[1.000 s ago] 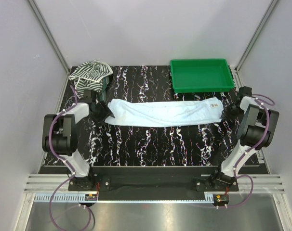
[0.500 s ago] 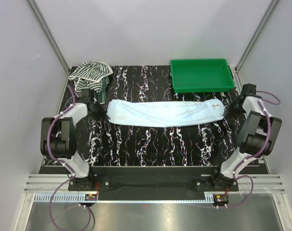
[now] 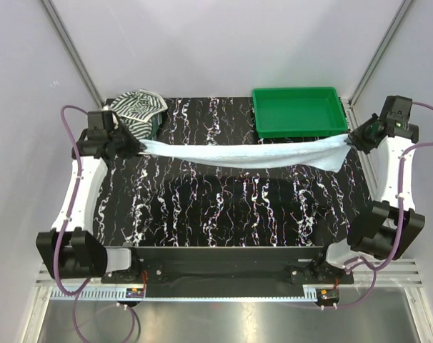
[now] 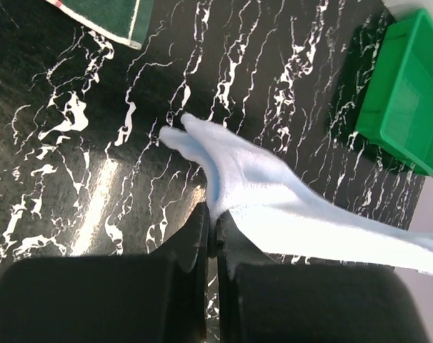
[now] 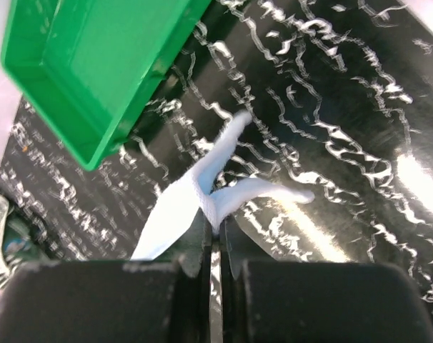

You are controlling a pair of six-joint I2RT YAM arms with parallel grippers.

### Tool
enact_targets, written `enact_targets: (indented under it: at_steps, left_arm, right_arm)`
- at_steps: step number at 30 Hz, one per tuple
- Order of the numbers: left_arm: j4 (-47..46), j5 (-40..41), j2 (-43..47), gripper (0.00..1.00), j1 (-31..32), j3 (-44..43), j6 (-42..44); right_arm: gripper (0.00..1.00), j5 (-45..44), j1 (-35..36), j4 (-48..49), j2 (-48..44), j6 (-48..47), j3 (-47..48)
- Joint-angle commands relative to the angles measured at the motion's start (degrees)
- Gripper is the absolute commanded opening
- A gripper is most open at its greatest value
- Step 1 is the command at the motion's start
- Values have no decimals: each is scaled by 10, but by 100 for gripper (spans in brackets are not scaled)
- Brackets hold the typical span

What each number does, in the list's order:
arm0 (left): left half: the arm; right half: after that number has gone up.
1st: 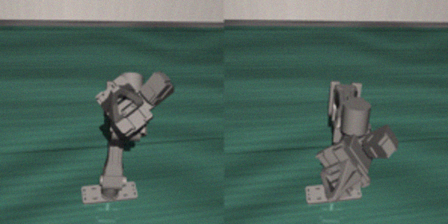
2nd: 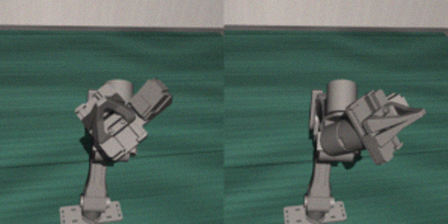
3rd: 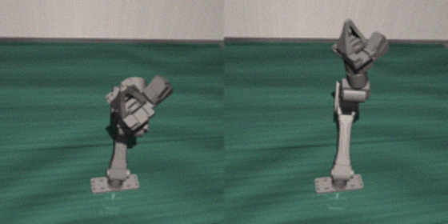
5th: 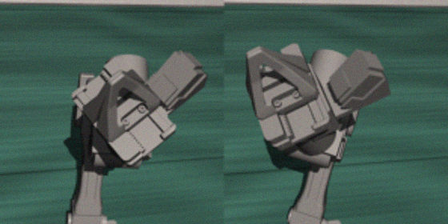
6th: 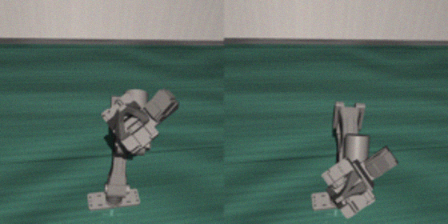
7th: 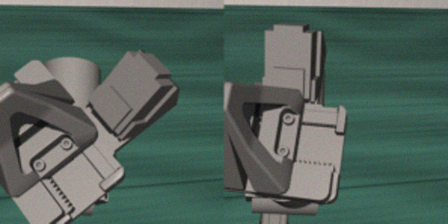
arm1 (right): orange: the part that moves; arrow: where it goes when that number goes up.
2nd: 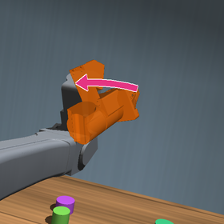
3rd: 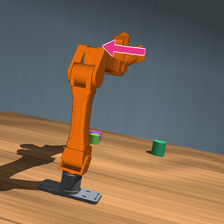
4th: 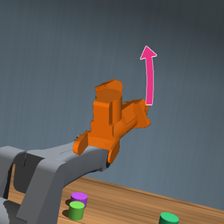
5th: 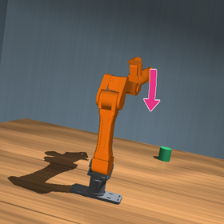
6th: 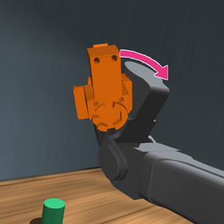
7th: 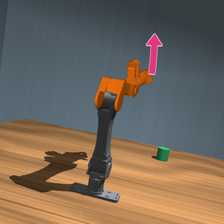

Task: Roll the towels
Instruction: Fold the towel

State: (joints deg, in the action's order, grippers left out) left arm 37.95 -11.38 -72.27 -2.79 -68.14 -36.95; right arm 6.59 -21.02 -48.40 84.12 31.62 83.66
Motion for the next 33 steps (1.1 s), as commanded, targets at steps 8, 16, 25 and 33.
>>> enact_targets:
  at_steps: [8, 16, 25, 33]
  left_arm:
    - [35, -34, -133, 0, -10, -207, 75]
    - [-32, -31, -46, 0, -33, 52, 50]
    - [-148, -191, -143, 0, -148, 285, 25]
    - [-128, -153, -108, 0, -161, 263, 36]
  right_arm:
    - [0, 74, 8, -20, 103, -19, 119]
    - [0, 113, 7, 130, -20, 35, -224]
    - [0, 123, 6, 197, 25, 30, -385]
    - [0, 95, 5, 184, 26, 25, -369]
